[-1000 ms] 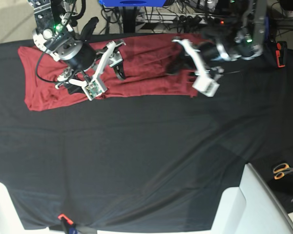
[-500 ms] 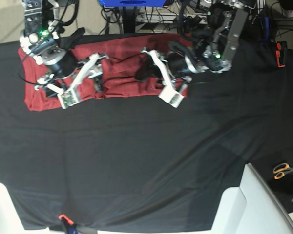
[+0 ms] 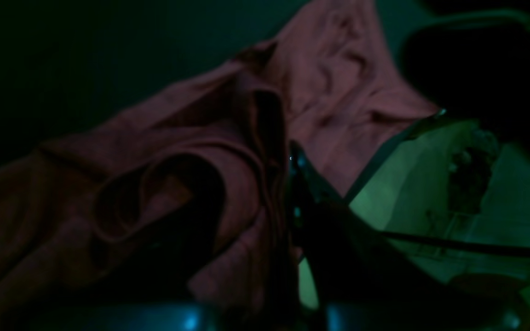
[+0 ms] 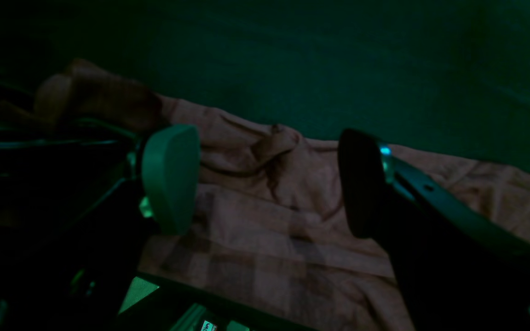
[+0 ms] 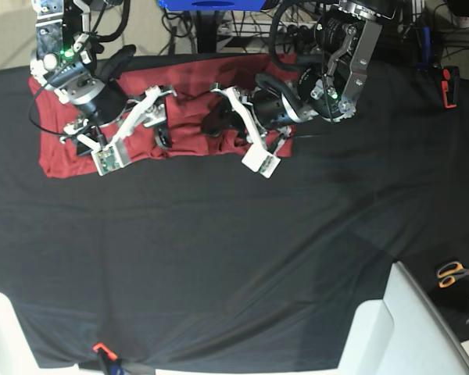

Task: Fold the T-shirt properly
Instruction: 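Fold the hem end with the left gripper toward the right gripper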

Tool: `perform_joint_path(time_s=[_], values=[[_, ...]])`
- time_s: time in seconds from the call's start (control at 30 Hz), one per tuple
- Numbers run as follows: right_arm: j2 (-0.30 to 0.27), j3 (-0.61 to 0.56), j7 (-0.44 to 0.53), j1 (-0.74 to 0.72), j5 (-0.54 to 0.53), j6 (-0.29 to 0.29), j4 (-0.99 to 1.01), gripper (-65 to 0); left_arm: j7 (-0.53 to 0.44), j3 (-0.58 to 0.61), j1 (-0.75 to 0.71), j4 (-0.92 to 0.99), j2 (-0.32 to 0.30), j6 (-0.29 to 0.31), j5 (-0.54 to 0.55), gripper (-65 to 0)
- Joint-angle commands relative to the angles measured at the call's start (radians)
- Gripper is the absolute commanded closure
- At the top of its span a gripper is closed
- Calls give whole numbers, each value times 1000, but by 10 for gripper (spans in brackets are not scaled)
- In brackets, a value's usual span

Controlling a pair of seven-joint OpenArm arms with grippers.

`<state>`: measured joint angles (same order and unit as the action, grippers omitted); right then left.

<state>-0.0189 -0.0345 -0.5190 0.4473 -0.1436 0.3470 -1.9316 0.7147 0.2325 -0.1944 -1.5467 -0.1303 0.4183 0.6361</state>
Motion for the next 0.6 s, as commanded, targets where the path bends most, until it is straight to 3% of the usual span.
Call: perform_joint_path(time_s=[0.0,0.2,0.43,0.57], values=[[-3,2,24,-2,-15,-2,-22,-438,-20,1,14,-4,10,12,31,0],[4,68,24,-5,-18,-2,-22,-438,-20,44,17,13,14,12,26,0],[-2,167,23,-2,-139,-1,-16,-438,-22,69,45,15,30,11,26,0],[-3,186,20,0,-156,-1,-16,-438,-22,66,45,15,36,11,24,0]])
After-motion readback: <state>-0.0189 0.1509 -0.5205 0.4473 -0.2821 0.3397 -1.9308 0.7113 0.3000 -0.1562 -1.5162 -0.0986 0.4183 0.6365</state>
